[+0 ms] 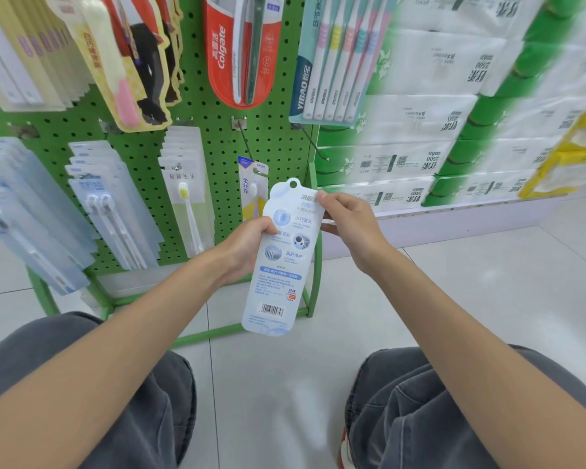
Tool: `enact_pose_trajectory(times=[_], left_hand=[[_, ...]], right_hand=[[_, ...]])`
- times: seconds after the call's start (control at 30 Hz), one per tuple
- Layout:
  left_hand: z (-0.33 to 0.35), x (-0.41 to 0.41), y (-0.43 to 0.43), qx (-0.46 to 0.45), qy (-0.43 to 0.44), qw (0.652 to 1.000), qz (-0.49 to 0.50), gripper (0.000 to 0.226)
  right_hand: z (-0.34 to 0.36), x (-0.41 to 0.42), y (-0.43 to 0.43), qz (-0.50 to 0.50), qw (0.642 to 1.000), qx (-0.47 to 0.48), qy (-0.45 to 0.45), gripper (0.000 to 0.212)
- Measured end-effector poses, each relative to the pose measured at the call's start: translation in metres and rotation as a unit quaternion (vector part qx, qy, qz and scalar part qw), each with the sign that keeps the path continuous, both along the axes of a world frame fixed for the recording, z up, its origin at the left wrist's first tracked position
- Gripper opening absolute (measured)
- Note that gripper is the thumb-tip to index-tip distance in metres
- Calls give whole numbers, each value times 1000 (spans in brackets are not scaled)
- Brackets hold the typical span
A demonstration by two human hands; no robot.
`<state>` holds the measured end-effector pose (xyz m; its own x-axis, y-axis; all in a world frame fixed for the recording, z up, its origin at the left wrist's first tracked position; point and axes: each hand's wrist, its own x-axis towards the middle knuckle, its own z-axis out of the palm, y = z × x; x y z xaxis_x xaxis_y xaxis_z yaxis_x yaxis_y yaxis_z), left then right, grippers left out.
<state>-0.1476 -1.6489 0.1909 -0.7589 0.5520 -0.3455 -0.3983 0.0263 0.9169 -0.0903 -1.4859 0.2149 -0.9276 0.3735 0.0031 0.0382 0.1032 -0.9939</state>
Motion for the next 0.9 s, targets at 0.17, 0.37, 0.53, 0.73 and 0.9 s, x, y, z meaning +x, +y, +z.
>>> enact_pose_trajectory(times=[0.17,0.37,0.53,0.73,0.9], left_hand=[[1,-3,-2,37,-8,999,38,40],[2,-3,-1,64,3,997,42,41],[10,0,0,98,-11,995,29,37],[13,1,-2,86,7,996,34,40],[5,-8,-4,-50,122,986,98,37]], right_hand=[[-6,0,-1,-48,996,73,18,12],[-20,8,-23,40,978,205,3,47],[-29,7,-34,105,978,179,4,56],[-30,4,-28,79,994,69,-13,39],[-22,0,-16,38,997,-54,-46,19]])
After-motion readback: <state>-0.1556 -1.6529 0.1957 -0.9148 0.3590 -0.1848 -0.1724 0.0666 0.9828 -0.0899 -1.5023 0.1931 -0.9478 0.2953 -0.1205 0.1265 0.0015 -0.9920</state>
